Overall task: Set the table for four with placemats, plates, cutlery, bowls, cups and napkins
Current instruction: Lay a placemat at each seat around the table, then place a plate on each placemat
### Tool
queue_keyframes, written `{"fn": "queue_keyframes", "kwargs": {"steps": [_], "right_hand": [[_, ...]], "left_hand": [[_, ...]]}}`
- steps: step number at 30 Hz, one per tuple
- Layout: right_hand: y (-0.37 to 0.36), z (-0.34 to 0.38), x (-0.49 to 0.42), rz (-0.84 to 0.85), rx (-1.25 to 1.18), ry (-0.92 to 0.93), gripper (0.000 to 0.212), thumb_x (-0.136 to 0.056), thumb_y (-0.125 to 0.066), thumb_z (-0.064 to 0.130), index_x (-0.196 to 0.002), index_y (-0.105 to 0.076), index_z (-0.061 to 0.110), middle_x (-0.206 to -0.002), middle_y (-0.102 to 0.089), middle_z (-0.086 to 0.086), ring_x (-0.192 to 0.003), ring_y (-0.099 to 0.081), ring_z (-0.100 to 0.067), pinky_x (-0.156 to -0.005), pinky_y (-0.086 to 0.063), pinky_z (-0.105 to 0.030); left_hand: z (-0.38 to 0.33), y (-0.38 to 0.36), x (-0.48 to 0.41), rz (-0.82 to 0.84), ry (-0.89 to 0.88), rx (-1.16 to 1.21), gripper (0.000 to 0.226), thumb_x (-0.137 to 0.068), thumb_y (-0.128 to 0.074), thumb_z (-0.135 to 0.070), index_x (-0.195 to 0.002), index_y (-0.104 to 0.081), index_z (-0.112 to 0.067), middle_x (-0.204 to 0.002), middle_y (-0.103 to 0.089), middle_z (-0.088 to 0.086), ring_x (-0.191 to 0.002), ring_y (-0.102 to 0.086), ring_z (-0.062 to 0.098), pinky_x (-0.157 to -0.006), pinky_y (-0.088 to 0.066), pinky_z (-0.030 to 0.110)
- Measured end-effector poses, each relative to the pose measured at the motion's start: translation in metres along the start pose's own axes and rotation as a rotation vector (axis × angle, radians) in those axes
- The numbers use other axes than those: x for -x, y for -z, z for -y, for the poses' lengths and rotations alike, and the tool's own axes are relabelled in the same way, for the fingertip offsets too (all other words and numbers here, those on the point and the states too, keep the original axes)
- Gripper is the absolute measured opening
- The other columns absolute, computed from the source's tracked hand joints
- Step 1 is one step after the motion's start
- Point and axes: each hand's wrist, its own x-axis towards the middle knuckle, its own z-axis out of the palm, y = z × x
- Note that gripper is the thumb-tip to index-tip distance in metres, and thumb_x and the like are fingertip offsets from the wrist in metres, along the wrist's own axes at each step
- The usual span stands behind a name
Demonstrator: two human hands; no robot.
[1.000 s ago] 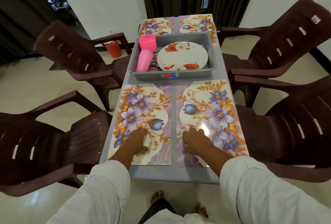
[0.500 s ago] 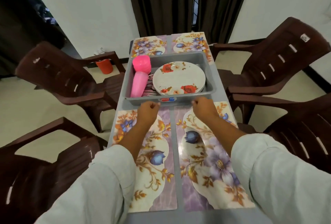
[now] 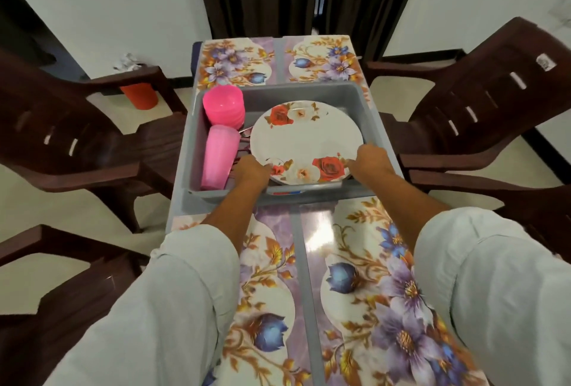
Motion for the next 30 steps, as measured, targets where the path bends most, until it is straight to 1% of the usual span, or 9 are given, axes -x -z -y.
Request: {"fn": "queue_keyframes", "kwargs": {"steps": [6, 8, 10, 15, 18, 20, 22, 25, 30], "right_hand": [[-0.006, 0.003, -0.02, 0.079, 0.106, 0.007, 0.034, -0.102, -0.059, 0.031, -0.116, -0.064, 0.0, -0.114, -0.068, -0.016, -0.102, -0.066, -0.03, -0.079, -0.048, -0.032], [-0.012, 0.003, -0.024, 0.095, 0.142, 0.013, 0.035, -0.103, -0.058, 0.033, -0.118, -0.063, 0.001, -0.114, -0.068, -0.015, -0.103, -0.066, -0.03, -0.083, -0.051, -0.033], [-0.016, 0.001, -0.027, 0.075, 0.164, -0.006, 0.034, -0.102, -0.059, 0.031, -0.118, -0.064, 0.002, -0.115, -0.068, -0.016, -0.105, -0.067, -0.031, -0.088, -0.054, -0.035], [-0.023, -0.004, -0.031, 0.026, 0.105, -0.093, 0.029, -0.1, -0.063, 0.029, -0.115, -0.066, 0.004, -0.114, -0.07, -0.014, -0.104, -0.068, -0.031, -0.081, -0.053, -0.034], [-0.023, -0.004, -0.033, 0.01, 0.065, -0.138, 0.033, -0.098, -0.067, 0.031, -0.116, -0.065, 0.003, -0.114, -0.069, -0.015, -0.105, -0.068, -0.031, -0.076, -0.048, -0.032], [-0.025, -0.005, -0.034, 0.003, 0.074, -0.152, 0.03, -0.1, -0.065, 0.028, -0.117, -0.065, 0.003, -0.117, -0.069, -0.016, -0.107, -0.067, -0.031, -0.08, -0.05, -0.032], [-0.026, -0.005, -0.035, 0.002, 0.066, -0.167, 0.03, -0.1, -0.063, 0.026, -0.118, -0.065, 0.003, -0.118, -0.068, -0.016, -0.108, -0.067, -0.032, -0.085, -0.052, -0.033], [-0.027, -0.006, -0.036, 0.0, 0.003, -0.196, 0.031, -0.1, -0.063, 0.029, -0.117, -0.066, 0.003, -0.117, -0.069, -0.017, -0.108, -0.067, -0.032, -0.085, -0.053, -0.035], [-0.024, -0.005, -0.038, -0.027, -0.209, -0.303, 0.033, -0.094, -0.071, 0.032, -0.108, -0.066, 0.003, -0.106, -0.069, -0.015, -0.101, -0.068, -0.031, -0.077, -0.052, -0.034]], "left_hand": [[-0.003, -0.007, -0.021, -0.053, 0.179, 0.081, 0.051, -0.085, -0.08, -0.031, -0.125, -0.064, -0.003, -0.122, -0.069, 0.018, -0.111, -0.066, 0.037, -0.085, -0.054, 0.038], [0.013, -0.021, -0.048, -0.055, 0.241, 0.169, 0.053, -0.068, -0.087, -0.028, -0.114, -0.066, -0.01, -0.109, -0.074, 0.017, -0.097, -0.072, 0.037, -0.082, -0.061, 0.046], [0.028, -0.037, -0.075, -0.075, 0.295, 0.225, 0.058, -0.051, -0.084, -0.026, -0.105, -0.066, -0.013, -0.101, -0.075, 0.017, -0.088, -0.074, 0.038, -0.073, -0.062, 0.055], [-0.001, -0.011, -0.03, -0.104, 0.263, 0.173, 0.058, -0.072, -0.09, -0.026, -0.121, -0.065, -0.007, -0.117, -0.071, 0.015, -0.104, -0.069, 0.036, -0.085, -0.06, 0.047], [-0.001, -0.012, -0.032, -0.087, 0.29, 0.212, 0.062, -0.068, -0.093, -0.032, -0.118, -0.065, -0.005, -0.114, -0.071, 0.014, -0.101, -0.069, 0.036, -0.083, -0.061, 0.047], [0.001, -0.013, -0.037, -0.054, 0.3, 0.217, 0.051, -0.07, -0.091, -0.025, -0.111, -0.067, -0.005, -0.11, -0.072, 0.013, -0.099, -0.07, 0.034, -0.083, -0.061, 0.047], [0.005, -0.013, -0.041, -0.042, 0.314, 0.298, 0.036, -0.069, -0.088, -0.015, -0.097, -0.067, -0.006, -0.103, -0.073, 0.015, -0.091, -0.072, 0.034, -0.079, -0.062, 0.049], [0.006, -0.011, -0.037, -0.027, 0.319, 0.455, 0.027, -0.071, -0.08, -0.007, -0.095, -0.067, -0.004, -0.089, -0.071, 0.013, -0.079, -0.07, 0.03, -0.077, -0.062, 0.045], [0.006, -0.005, -0.032, -0.026, 0.277, 0.673, 0.018, -0.078, -0.078, -0.013, -0.091, -0.069, -0.004, -0.084, -0.072, 0.01, -0.074, -0.068, 0.027, -0.062, -0.056, 0.033]]}}
